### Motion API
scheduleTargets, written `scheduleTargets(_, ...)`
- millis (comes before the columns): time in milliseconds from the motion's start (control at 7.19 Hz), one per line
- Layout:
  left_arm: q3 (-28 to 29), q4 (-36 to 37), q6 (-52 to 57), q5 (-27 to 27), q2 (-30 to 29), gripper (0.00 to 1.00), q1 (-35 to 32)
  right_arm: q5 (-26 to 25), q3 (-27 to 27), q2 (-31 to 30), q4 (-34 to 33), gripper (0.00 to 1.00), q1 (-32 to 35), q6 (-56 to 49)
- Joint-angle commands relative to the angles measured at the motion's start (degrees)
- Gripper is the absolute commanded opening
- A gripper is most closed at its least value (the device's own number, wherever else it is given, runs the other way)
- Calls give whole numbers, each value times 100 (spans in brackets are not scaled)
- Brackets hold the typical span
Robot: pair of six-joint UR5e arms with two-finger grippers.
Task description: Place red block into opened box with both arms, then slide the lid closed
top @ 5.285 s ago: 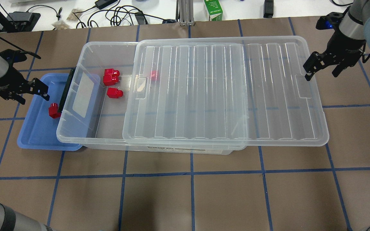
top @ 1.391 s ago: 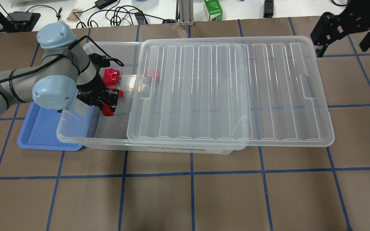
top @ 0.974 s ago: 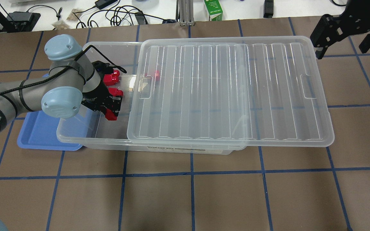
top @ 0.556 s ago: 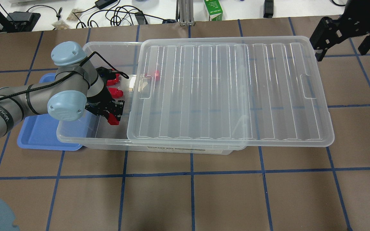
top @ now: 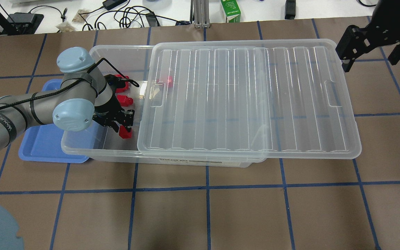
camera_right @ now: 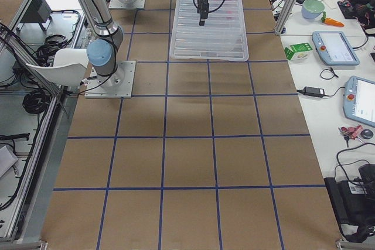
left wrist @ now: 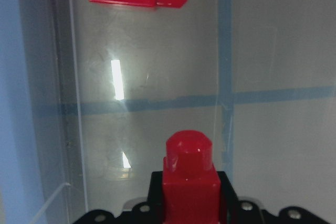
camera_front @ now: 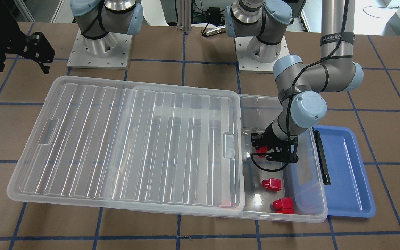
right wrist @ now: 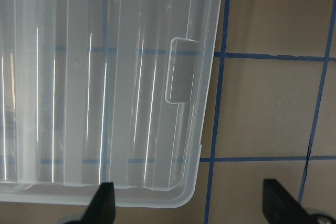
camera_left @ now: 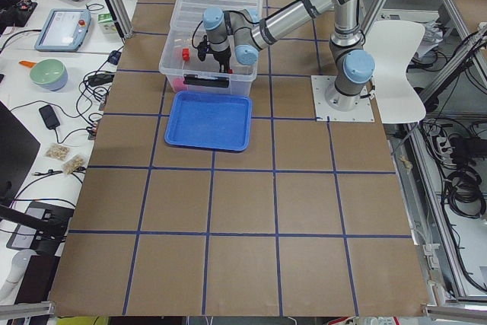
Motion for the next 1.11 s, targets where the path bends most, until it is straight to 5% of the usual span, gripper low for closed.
scheduleTargets(0,39,15,-16,4,16,61,1,-79,91,2,-18,100,-34,-1)
scheduleTargets(278,205,-72,-16,39,296,77,19,-79,109,37,-71,100,-86,-97)
scheduleTargets(974,1750,-2379,-392,39,1262,92,-86,-35,617,186,-508,100,-605,-475)
